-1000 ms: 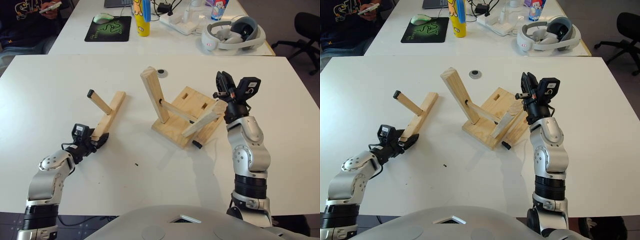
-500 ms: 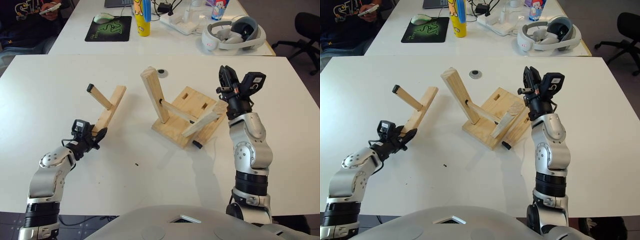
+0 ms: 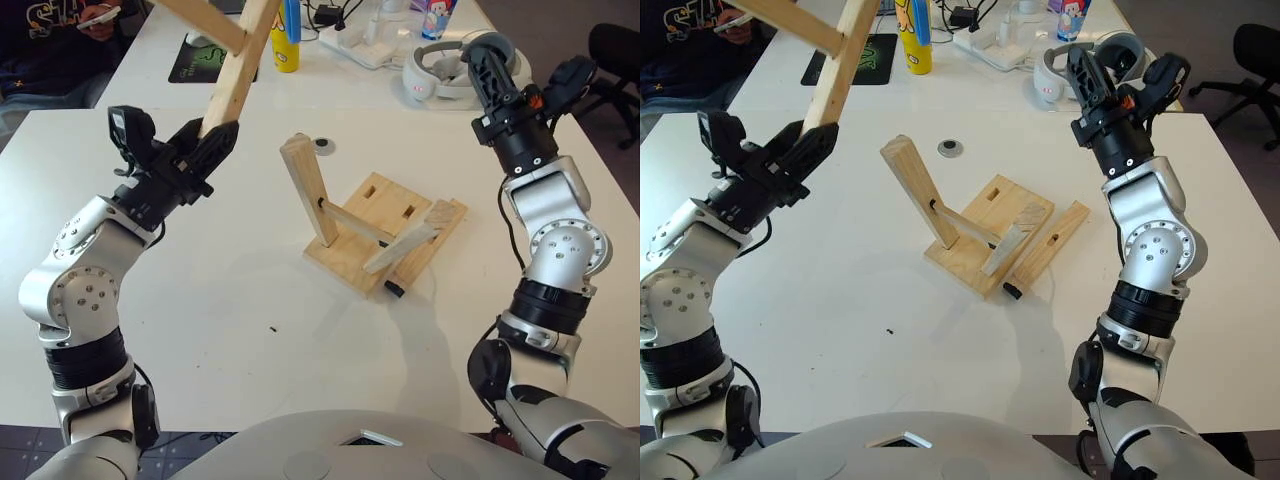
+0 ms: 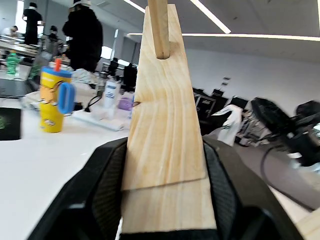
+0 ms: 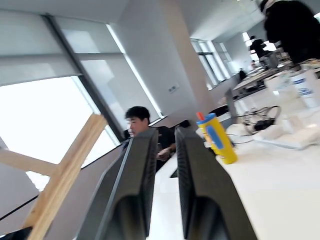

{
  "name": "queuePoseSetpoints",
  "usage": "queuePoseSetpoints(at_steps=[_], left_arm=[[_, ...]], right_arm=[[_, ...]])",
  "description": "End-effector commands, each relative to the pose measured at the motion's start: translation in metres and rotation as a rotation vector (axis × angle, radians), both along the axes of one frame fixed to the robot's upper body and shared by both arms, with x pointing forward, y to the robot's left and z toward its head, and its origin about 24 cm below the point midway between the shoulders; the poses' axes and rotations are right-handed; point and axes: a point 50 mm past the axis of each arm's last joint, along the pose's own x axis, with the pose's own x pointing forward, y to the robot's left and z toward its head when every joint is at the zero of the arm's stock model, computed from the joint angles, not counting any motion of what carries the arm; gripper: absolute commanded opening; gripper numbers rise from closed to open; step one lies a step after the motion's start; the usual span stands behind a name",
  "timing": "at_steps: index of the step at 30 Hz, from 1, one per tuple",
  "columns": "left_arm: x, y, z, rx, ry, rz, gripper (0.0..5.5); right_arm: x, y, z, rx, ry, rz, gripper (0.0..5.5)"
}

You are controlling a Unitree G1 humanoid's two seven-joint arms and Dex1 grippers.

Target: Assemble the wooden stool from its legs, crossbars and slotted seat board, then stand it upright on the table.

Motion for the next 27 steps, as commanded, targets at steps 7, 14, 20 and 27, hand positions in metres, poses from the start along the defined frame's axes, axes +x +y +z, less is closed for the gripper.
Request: queuePoseSetpoints(at_steps=[7, 14, 20, 27], left_arm=[[-0.012, -0.034, 0.056, -0.185, -0.094, -0.244, 2.05], [-0.016, -0.04, 0.063, -0.215, -0.09, -0.262, 2.05], [0.002, -0.04, 0.062, 0.025, -0.173, 0.022, 2.05], [0.016, -0.025, 0.052, 0.102, -0.218, 0.203, 2.05]], right_arm=[[-0.016, 0.02, 0.048, 0.084, -0.113, 0.38, 0.67], [-0.017, 0.021, 0.057, 0.115, -0.117, 0.41, 0.67], [-0.008, 0.021, 0.053, -0.011, -0.089, 0.291, 0.67], [0.027, 0.013, -0.044, -0.762, 0.2, -0.064, 0.67]])
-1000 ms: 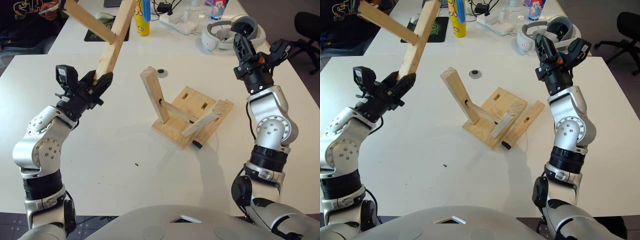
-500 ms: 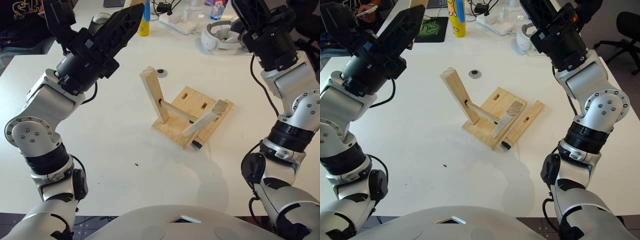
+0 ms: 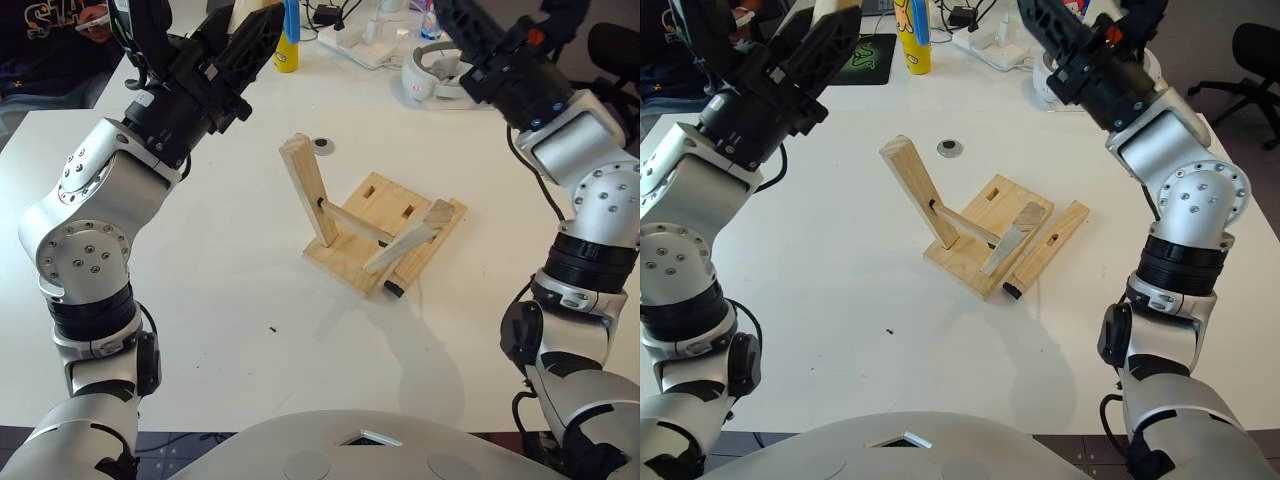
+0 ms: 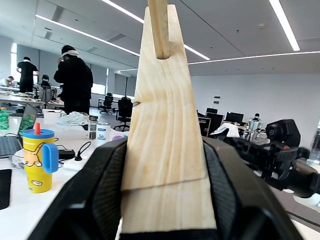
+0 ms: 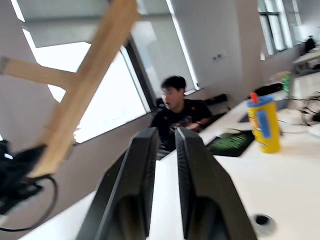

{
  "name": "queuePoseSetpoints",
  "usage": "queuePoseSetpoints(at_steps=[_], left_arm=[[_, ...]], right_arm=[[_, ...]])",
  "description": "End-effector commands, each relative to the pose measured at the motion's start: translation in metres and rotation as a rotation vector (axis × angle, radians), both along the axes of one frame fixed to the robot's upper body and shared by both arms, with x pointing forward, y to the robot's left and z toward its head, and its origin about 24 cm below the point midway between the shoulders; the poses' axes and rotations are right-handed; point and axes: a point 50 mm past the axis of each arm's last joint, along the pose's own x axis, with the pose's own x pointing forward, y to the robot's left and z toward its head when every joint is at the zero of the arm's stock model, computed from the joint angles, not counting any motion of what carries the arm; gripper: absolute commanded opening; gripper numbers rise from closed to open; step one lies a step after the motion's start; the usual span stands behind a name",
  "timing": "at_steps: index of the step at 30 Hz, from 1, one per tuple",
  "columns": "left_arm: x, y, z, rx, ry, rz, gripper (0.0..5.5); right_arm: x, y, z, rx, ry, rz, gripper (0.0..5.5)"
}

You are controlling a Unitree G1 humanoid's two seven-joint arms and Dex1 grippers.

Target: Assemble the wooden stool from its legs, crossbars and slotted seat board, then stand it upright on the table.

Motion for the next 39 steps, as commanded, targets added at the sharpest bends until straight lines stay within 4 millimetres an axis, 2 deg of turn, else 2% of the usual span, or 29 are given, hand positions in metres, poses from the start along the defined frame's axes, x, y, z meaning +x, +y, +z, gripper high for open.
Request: queuePoseSetpoints(at_steps=[1, 4, 6, 8, 10, 11, 13, 15, 18, 26, 29, 34, 37, 39], left_arm=[[0.004, 0.011, 0.002, -0.001, -0.047, 0.077, 2.05], [0.007, 0.02, 0.007, -0.033, -0.077, 0.128, 2.05], [0.007, 0.024, 0.009, -0.047, -0.089, 0.149, 2.05], [0.006, 0.026, 0.011, -0.055, -0.094, 0.157, 2.05], [0.005, 0.026, 0.012, -0.058, -0.099, 0.156, 2.05], [0.005, 0.025, 0.012, -0.058, -0.101, 0.154, 2.05], [0.004, 0.024, 0.012, -0.057, -0.104, 0.152, 2.05], [0.004, 0.024, 0.013, -0.066, -0.103, 0.152, 2.05], [0.005, 0.024, 0.014, -0.071, -0.108, 0.158, 2.05], [0.004, 0.021, 0.015, -0.07, -0.115, 0.157, 2.05], [0.003, 0.02, 0.015, -0.071, -0.117, 0.158, 2.05], [-0.001, 0.022, 0.016, -0.077, -0.124, 0.175, 2.05], [-0.002, 0.021, 0.016, -0.08, -0.126, 0.181, 2.05], [-0.003, 0.021, 0.016, -0.083, -0.128, 0.184, 2.05]], right_arm=[[0.003, -0.007, -0.07, -0.495, 0.097, -0.077, 0.67], [-0.011, -0.011, -0.111, -0.744, 0.107, 0.021, 0.67], [-0.012, -0.023, -0.123, -0.882, 0.078, 0.018, 0.67], [-0.002, -0.037, -0.124, -0.997, 0.024, -0.069, 0.67], [0.014, -0.06, -0.111, -1.064, -0.031, -0.241, 0.67], [0.018, -0.065, -0.107, -1.065, -0.035, -0.275, 0.67], [0.022, -0.07, -0.108, -1.099, -0.029, -0.255, 0.67], [0.023, -0.075, -0.119, -1.146, 0.018, -0.2, 0.67], [0.029, -0.076, -0.131, -1.201, 0.064, -0.157, 0.67], [0.045, -0.049, -0.156, -1.247, 0.032, -0.096, 0.67], [0.042, -0.048, -0.163, -1.268, 0.058, -0.034, 0.67], [0.027, -0.062, -0.176, -1.309, 0.187, 0.132, 0.67], [0.003, -0.059, -0.179, -1.224, 0.24, 0.416, 0.67], [-0.017, -0.05, -0.172, -1.13, 0.238, 0.598, 0.67]])
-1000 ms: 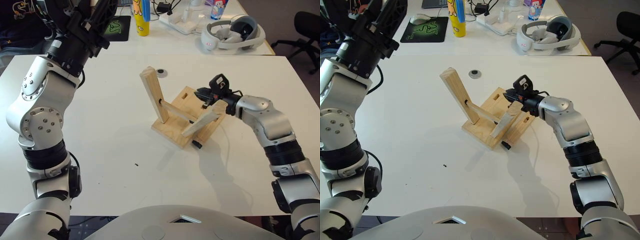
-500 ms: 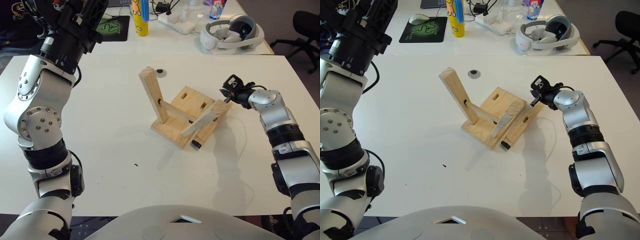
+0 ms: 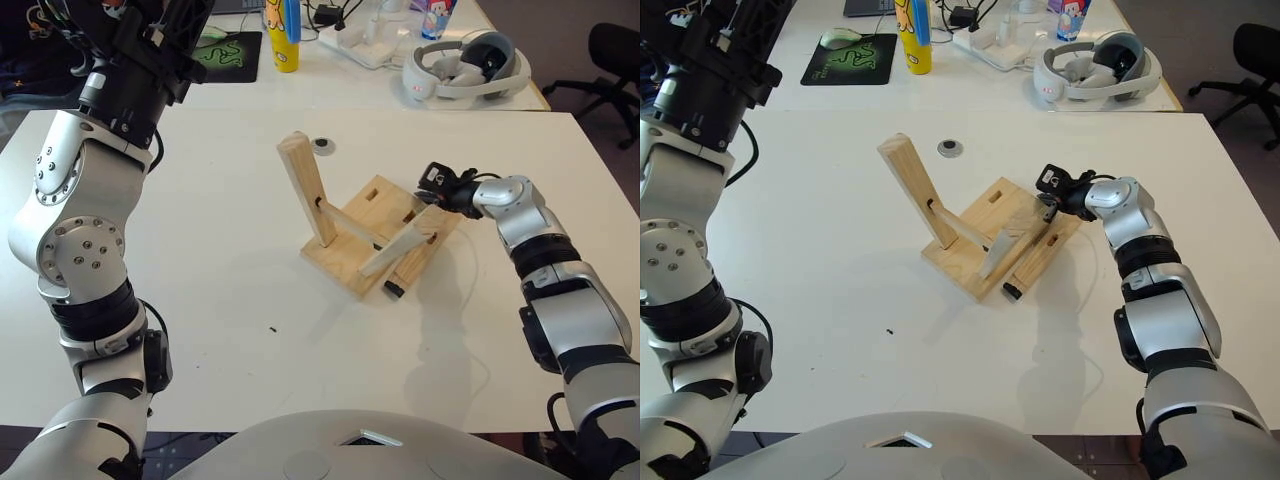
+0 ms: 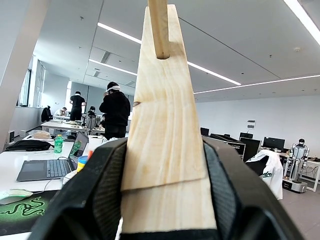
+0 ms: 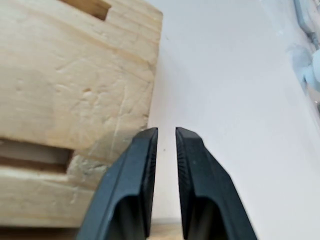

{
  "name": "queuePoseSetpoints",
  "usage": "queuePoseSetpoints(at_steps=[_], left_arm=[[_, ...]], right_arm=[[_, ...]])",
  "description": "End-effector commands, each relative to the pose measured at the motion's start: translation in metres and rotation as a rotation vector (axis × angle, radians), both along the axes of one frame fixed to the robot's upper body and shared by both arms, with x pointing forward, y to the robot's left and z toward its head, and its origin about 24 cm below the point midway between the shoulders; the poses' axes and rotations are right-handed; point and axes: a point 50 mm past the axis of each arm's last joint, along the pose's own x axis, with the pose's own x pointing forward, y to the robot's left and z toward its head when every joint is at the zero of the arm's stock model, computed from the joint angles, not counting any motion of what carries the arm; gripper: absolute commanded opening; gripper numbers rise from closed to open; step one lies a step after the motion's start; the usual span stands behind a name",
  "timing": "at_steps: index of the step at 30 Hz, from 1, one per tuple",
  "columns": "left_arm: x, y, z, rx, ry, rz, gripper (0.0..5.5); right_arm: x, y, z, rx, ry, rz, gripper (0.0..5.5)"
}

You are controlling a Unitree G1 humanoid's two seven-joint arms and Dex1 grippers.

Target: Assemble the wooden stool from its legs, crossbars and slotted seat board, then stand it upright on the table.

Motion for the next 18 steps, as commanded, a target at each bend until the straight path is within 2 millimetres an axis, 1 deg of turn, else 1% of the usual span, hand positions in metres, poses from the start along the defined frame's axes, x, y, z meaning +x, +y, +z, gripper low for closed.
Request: queuePoseSetpoints(at_steps=[1, 4, 7, 9, 10, 11, 13, 15, 17, 18], left_arm=[[-0.004, -0.001, 0.005, -0.005, -0.024, 0.008, 2.05], [-0.007, -0.001, 0.006, -0.011, -0.031, 0.018, 2.05], [-0.008, 0.0, 0.006, -0.012, -0.033, 0.023, 2.05], [-0.009, 0.0, 0.008, -0.017, -0.04, 0.03, 2.05], [-0.01, 0.001, 0.009, -0.018, -0.043, 0.033, 2.05], [-0.01, 0.001, 0.01, -0.019, -0.044, 0.035, 2.05], [-0.011, 0.003, 0.013, -0.02, -0.053, 0.041, 2.05], [-0.011, 0.004, 0.016, -0.023, -0.06, 0.046, 2.05], [-0.012, 0.006, 0.018, -0.025, -0.065, 0.051, 2.05], [-0.012, 0.006, 0.019, -0.026, -0.068, 0.054, 2.05]], right_arm=[[-0.056, 0.015, -0.011, 0.161, 0.352, 0.285, 0.67], [-0.084, 0.033, 0.006, 0.292, 0.435, 0.402, 0.67], [-0.096, 0.04, 0.012, 0.326, 0.455, 0.42, 0.67], [-0.118, 0.056, 0.019, 0.422, 0.505, 0.475, 0.67], [-0.126, 0.061, 0.022, 0.45, 0.526, 0.493, 0.67], [-0.131, 0.064, 0.023, 0.465, 0.539, 0.501, 0.67], [-0.142, 0.074, 0.034, 0.547, 0.579, 0.544, 0.67], [-0.148, 0.081, 0.043, 0.594, 0.59, 0.556, 0.67], [-0.131, 0.082, 0.048, 0.606, 0.473, 0.483, 0.67], [-0.118, 0.083, 0.052, 0.618, 0.391, 0.434, 0.67]])
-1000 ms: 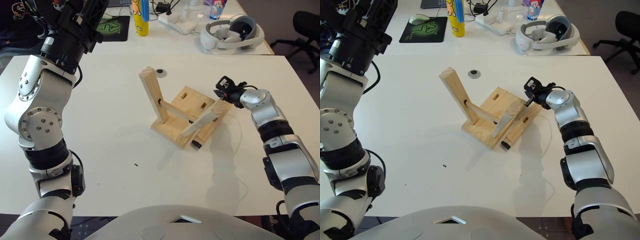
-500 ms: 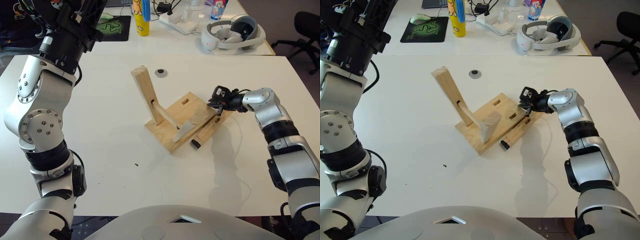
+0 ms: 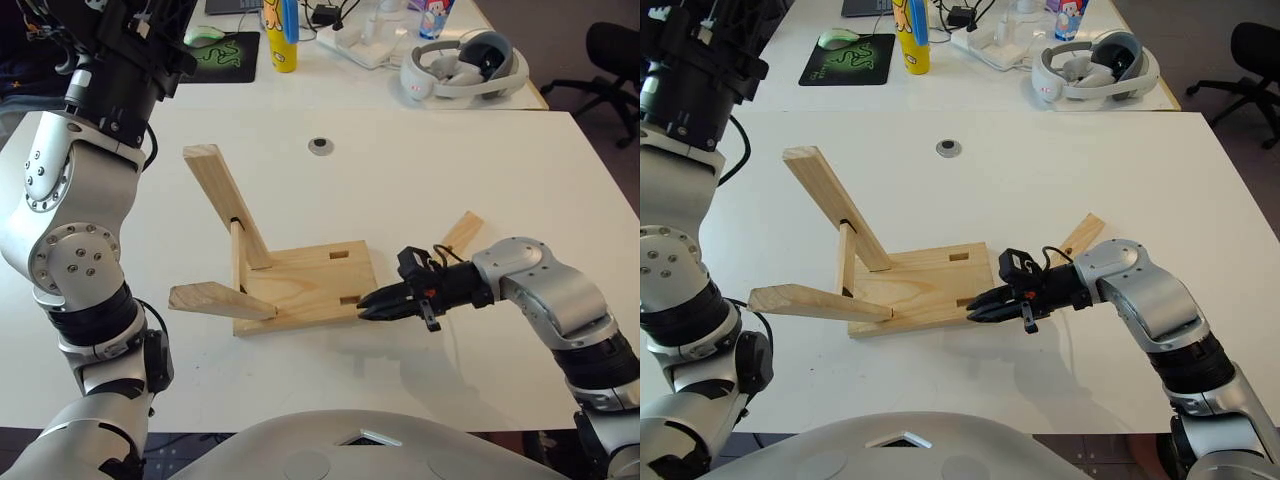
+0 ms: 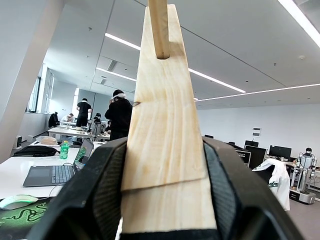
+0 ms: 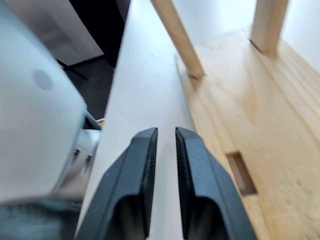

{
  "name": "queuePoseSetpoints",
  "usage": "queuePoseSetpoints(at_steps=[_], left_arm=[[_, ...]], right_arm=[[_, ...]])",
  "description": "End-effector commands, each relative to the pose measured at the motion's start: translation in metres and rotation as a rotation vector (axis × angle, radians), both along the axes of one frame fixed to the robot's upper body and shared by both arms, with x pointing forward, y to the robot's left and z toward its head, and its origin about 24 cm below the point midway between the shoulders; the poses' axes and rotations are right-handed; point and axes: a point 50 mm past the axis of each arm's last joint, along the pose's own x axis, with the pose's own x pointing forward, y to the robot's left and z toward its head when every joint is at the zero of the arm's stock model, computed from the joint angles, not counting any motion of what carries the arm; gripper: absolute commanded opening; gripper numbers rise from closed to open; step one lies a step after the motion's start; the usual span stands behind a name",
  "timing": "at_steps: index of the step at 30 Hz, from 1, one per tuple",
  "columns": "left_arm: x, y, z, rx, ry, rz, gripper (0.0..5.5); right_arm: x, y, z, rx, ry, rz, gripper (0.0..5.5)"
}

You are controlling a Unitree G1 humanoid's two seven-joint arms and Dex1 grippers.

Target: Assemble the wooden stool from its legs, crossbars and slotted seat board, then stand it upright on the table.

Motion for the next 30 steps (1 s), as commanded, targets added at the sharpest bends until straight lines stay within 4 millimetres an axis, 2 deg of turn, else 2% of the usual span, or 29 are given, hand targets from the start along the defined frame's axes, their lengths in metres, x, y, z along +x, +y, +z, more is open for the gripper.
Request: queuePoseSetpoints(at_steps=[1, 3, 4, 8, 13, 15, 22, 25, 30], left_arm=[[-0.004, 0.002, 0.011, 0.006, -0.04, 0.01, 2.05], [-0.004, 0.002, 0.012, 0.004, -0.042, 0.012, 2.05], [-0.004, 0.002, 0.012, 0.003, -0.042, 0.012, 2.05], [-0.004, 0.002, 0.013, 0.001, -0.042, 0.012, 2.05], [-0.004, 0.002, 0.013, -0.003, -0.044, 0.014, 2.05], [-0.005, 0.002, 0.012, -0.004, -0.045, 0.016, 2.05], [-0.006, 0.001, 0.012, -0.008, -0.045, 0.026, 2.05], [-0.007, 0.0, 0.011, -0.012, -0.045, 0.028, 2.05], [-0.007, -0.001, 0.011, -0.014, -0.045, 0.027, 2.05]], right_arm=[[0.043, 0.0, 0.018, 0.024, -0.204, -0.257, 0.67], [0.067, 0.001, 0.023, 0.018, -0.291, -0.38, 0.67], [0.072, 0.001, 0.023, -0.015, -0.336, -0.373, 0.67], [0.072, 0.001, 0.017, -0.128, -0.387, -0.208, 0.67], [0.082, 0.0, 0.034, -0.147, -0.387, -0.117, 1.4], [0.084, 0.002, 0.035, -0.173, -0.383, -0.08, 1.75], [0.067, 0.014, 0.011, -0.287, -0.336, 0.082, 3.01], [0.058, 0.022, -0.001, -0.292, -0.303, 0.099, 3.45], [0.056, 0.028, -0.015, -0.336, -0.311, 0.082, 4.22]])
